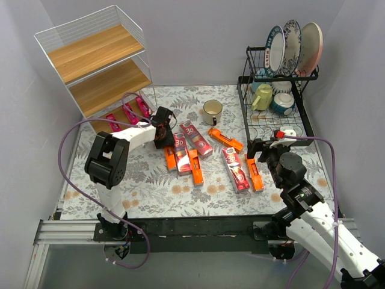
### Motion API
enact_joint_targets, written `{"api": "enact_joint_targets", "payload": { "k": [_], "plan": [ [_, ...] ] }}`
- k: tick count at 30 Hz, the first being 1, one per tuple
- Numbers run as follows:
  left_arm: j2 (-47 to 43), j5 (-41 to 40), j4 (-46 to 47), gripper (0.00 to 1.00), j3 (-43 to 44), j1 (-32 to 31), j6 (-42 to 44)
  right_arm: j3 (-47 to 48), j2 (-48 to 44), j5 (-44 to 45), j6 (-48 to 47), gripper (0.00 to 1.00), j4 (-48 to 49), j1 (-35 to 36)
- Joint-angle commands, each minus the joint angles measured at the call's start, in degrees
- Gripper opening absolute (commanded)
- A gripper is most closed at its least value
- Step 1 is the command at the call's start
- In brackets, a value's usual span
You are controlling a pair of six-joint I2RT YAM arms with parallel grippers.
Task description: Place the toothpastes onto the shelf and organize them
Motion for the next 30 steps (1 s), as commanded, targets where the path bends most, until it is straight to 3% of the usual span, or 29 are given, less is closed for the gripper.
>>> {"api": "enact_joint_targets", "payload": {
  "k": [1, 4, 7, 8, 13, 22, 27, 30],
  "plan": [
    [3.0, -0.5, -0.8, 0.32, 2.1, -0.7, 10.0, 0.3, -0.4, 0.7, -0.4, 0.94, 1.5, 0.0],
    [3.0, -2.7, -3.1, 0.35, 1.6, -0.7, 14.1, 0.2, -0.3, 0.5, -0.4, 0.94, 1.8, 0.0],
    [1.0, -5.9, -4.5, 0.48, -0.1, -0.8, 13.3, 0.3, 0.1, 0.5, -0.4, 0.94, 1.7, 0.0],
    [-0.2, -5.9, -3.9, 0.59, -0.9, -0.9, 12.9, 0.4, 0.2, 0.6, -0.3, 0.94, 1.6, 0.0],
    [-10.7, -8.4, -2.4, 0.81, -6.8, -3.0, 8.1, 0.3, 0.0, 0.5, -0.5, 0.94, 1.7, 0.0],
    [-24.8, -12.3, 2.4, 0.86, -20.2, -10.4, -4.4, 0.2, 0.2, 0.2, -0.6, 0.94, 2.0, 0.0],
    [-25.7, -19.0, 4.1, 0.86, -23.8, -14.4, -9.8, 0.1, 0.3, 0.1, -0.6, 0.94, 2.1, -0.1],
    [-24.6, -21.2, 5.9, 0.82, -24.7, -15.2, -10.1, -0.1, 0.2, 0.1, -0.7, 0.94, 2.3, 0.0]
  ]
}}
